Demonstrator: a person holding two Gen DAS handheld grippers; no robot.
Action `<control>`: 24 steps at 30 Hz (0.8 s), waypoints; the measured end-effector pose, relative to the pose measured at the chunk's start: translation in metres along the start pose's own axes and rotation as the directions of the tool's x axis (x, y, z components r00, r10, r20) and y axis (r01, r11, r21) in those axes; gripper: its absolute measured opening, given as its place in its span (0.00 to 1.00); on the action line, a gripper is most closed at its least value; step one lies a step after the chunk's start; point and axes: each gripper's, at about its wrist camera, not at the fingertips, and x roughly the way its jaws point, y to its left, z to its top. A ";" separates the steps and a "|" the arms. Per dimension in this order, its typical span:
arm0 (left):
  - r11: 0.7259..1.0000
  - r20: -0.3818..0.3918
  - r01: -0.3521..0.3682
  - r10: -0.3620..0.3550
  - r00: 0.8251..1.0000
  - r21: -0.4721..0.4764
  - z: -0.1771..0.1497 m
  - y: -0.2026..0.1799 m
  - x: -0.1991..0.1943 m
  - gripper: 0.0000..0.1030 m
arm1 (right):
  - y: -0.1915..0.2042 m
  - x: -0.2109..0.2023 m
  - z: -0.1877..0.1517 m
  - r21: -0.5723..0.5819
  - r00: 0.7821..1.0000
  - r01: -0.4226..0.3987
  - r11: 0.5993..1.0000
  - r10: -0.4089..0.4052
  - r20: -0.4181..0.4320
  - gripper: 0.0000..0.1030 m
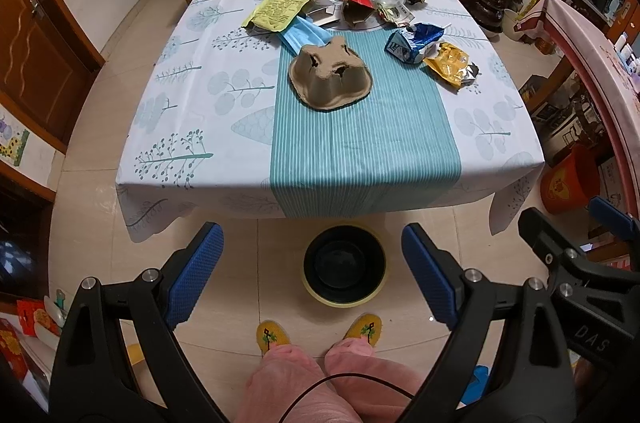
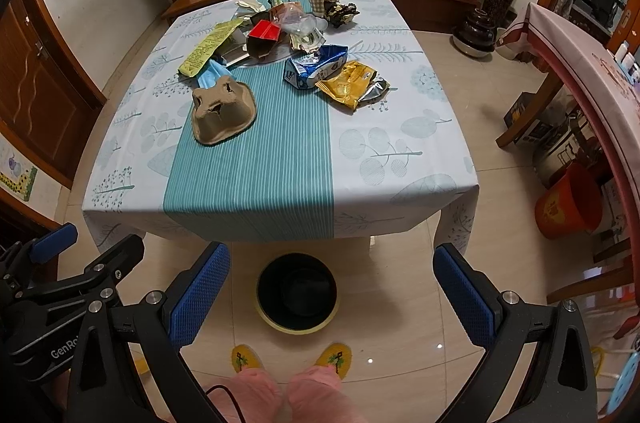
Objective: Collect trash
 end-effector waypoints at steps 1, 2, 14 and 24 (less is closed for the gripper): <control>1.000 0.002 0.001 -0.001 1.000 -0.003 -0.002 0.001 0.000 0.87 | 0.000 0.000 0.000 0.000 1.000 0.000 1.000 0.000 -0.001 1.00; 1.000 0.005 0.003 -0.003 1.000 -0.005 -0.003 0.001 -0.001 0.87 | 0.000 0.000 0.000 0.000 1.000 0.000 1.000 0.000 0.000 1.00; 1.000 -0.001 0.001 -0.001 1.000 -0.007 -0.006 -0.001 -0.005 0.87 | -0.002 -0.005 -0.003 0.003 1.000 -0.003 1.000 0.003 0.000 1.00; 1.000 -0.007 0.005 -0.005 1.000 -0.018 -0.009 0.001 -0.006 0.87 | -0.002 -0.006 0.000 0.001 1.000 -0.007 1.000 0.007 0.000 1.00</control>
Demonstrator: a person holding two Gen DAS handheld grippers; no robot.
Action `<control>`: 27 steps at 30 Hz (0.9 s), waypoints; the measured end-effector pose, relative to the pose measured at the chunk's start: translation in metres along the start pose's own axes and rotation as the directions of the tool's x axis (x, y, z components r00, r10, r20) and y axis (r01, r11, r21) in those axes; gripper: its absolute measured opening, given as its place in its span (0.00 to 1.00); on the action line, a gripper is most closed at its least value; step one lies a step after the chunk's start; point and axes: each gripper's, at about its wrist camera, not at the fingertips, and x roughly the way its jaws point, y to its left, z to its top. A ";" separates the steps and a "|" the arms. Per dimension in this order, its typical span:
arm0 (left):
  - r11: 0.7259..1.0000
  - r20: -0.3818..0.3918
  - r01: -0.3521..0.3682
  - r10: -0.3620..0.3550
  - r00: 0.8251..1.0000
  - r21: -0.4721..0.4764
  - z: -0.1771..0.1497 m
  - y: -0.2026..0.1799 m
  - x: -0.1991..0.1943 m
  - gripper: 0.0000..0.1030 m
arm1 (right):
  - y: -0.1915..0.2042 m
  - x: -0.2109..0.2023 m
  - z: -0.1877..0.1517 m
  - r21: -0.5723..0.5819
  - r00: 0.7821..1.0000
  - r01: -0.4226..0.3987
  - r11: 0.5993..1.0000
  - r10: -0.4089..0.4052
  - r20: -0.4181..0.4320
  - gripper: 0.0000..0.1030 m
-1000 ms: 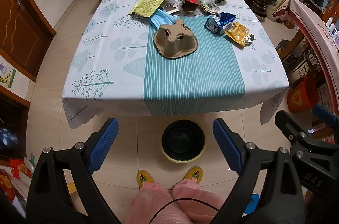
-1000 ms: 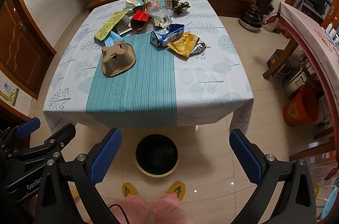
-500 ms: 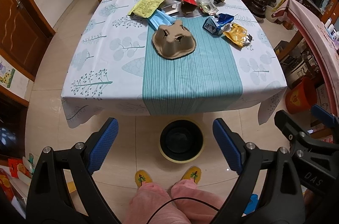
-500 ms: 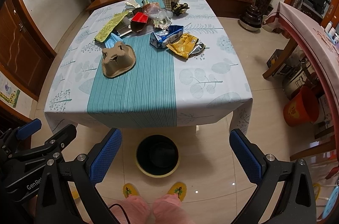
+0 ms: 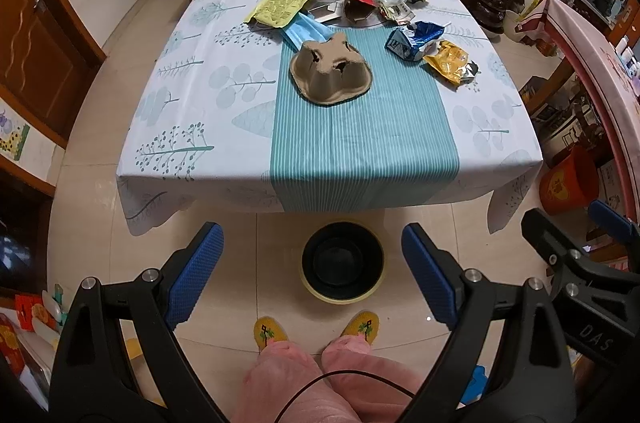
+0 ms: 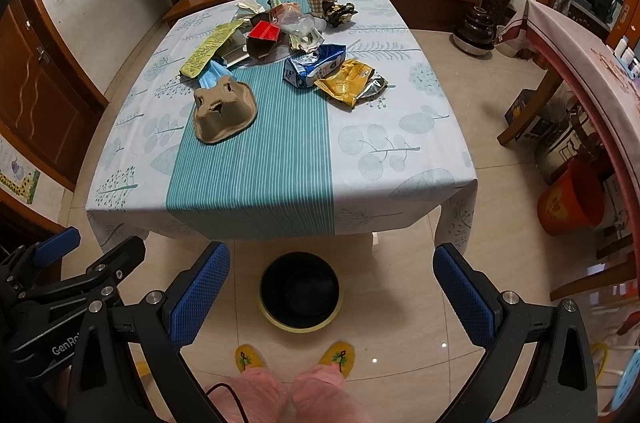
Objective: Collect trash
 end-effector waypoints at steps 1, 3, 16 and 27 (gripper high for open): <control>1.000 0.000 0.000 0.000 1.000 -0.002 -0.001 0.000 0.000 0.87 | 0.000 0.001 -0.001 -0.002 1.000 0.000 1.000 0.000 0.001 1.00; 1.000 -0.001 0.000 0.000 1.000 -0.005 -0.001 0.001 0.000 0.87 | 0.004 -0.002 -0.004 -0.003 1.000 0.000 1.000 0.000 0.001 1.00; 1.000 0.000 0.022 -0.022 1.000 0.000 0.002 0.018 -0.003 0.87 | 0.011 -0.018 -0.011 0.020 1.000 0.019 1.000 -0.019 -0.004 1.00; 0.997 0.014 0.060 -0.061 0.998 0.056 0.016 0.049 -0.007 0.87 | 0.040 -0.028 -0.012 0.099 0.998 0.070 0.993 -0.070 -0.004 1.00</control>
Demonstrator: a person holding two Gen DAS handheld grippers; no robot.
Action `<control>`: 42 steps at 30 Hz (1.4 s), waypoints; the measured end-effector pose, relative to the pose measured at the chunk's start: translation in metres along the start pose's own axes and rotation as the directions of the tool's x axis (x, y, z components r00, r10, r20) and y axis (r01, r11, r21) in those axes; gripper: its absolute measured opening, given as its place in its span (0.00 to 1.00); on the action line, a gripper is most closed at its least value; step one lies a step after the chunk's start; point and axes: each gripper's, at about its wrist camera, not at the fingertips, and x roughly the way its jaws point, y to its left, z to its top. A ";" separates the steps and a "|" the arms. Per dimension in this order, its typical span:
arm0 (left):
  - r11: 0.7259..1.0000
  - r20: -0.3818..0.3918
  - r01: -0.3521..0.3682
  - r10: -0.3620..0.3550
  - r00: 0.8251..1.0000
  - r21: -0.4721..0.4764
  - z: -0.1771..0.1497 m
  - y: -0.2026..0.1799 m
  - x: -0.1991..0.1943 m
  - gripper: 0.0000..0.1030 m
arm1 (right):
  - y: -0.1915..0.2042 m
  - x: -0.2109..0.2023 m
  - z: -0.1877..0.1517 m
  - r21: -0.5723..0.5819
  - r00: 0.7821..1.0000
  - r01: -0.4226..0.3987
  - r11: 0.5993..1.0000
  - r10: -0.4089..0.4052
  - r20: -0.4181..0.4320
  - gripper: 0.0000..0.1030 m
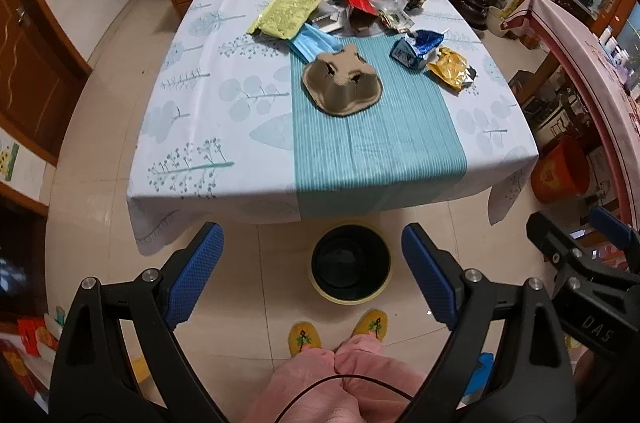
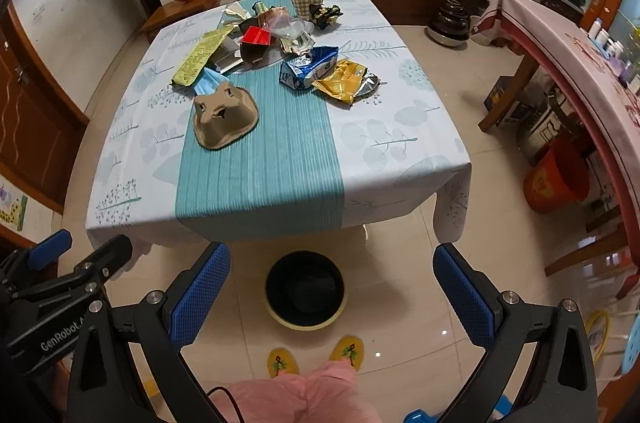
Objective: Collect trash
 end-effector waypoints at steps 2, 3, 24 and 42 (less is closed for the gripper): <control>1.000 0.007 0.007 -0.007 1.000 0.010 0.004 0.007 -0.002 0.87 | 0.004 -0.004 -0.001 0.013 1.000 0.004 1.000 -0.004 0.009 1.00; 1.000 0.012 0.012 -0.013 1.000 0.020 0.007 0.011 -0.003 0.87 | 0.009 -0.008 -0.001 0.027 1.000 0.007 1.000 -0.007 0.017 1.00; 0.982 -0.001 0.159 -0.160 0.987 -0.098 0.093 0.036 0.029 0.87 | -0.013 0.012 0.036 0.216 0.994 -0.110 0.970 0.107 0.025 0.77; 0.934 -0.272 -0.043 -0.058 0.960 -0.353 0.190 -0.013 0.206 0.87 | -0.099 0.234 0.221 0.325 0.936 -0.219 0.920 0.293 -0.196 0.85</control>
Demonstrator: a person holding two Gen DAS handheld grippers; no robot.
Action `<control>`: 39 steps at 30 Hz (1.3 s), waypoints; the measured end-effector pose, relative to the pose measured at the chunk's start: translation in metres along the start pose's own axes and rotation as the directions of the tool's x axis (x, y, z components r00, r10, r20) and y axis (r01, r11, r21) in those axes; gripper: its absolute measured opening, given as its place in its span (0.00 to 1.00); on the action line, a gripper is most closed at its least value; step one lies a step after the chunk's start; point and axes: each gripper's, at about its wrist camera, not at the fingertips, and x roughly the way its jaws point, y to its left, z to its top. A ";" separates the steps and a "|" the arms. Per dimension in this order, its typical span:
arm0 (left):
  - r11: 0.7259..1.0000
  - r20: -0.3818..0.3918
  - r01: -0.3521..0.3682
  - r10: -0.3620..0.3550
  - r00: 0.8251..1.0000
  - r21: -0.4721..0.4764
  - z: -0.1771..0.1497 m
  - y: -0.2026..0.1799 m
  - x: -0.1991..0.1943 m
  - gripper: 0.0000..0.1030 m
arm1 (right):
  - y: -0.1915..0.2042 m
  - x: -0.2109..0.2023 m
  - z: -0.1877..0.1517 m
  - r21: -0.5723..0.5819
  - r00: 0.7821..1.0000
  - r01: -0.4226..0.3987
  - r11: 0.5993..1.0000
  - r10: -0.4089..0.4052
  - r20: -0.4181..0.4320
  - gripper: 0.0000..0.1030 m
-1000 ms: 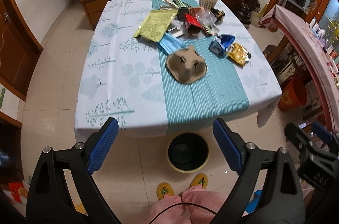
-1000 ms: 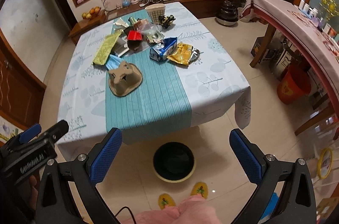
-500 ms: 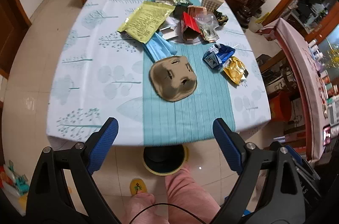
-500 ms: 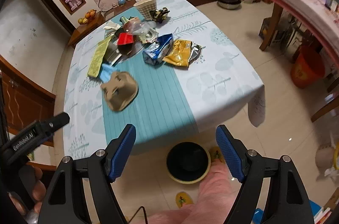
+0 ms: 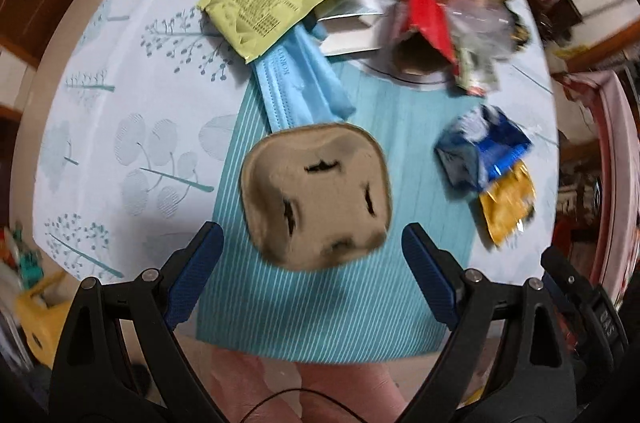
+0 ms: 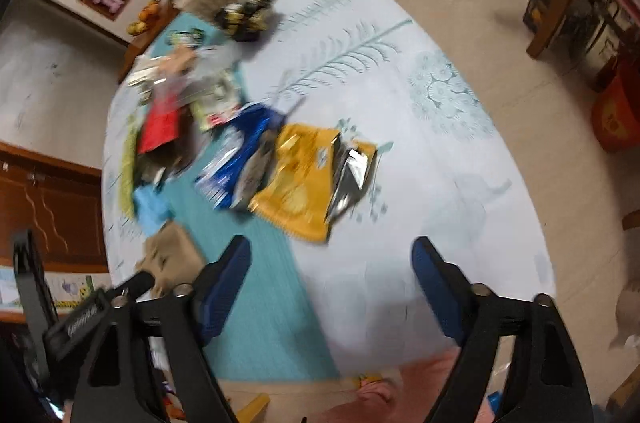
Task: Collect trash
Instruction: 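Grasp the tan egg-carton piece with the left gripper while the right grasps the yellow snack bag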
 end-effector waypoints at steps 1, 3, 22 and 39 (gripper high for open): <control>1.000 -0.013 -0.004 0.004 1.000 -0.028 0.004 0.002 0.007 0.87 | 0.000 0.011 0.008 0.014 1.000 -0.001 1.000 0.001 -0.013 0.85; 0.997 -0.029 -0.008 0.006 1.000 -0.072 0.008 0.004 0.017 0.87 | -0.001 0.027 0.022 0.026 1.000 -0.004 1.000 0.005 -0.027 0.85; 0.988 -0.098 -0.087 0.074 0.992 -0.130 0.007 -0.006 0.076 0.87 | 0.065 0.105 0.033 -0.263 0.953 0.297 0.918 -0.301 0.028 0.78; 0.995 -0.067 -0.087 0.083 0.994 -0.057 -0.009 -0.024 0.084 0.65 | 0.045 0.091 0.043 -0.259 0.991 0.127 0.958 -0.131 0.004 0.23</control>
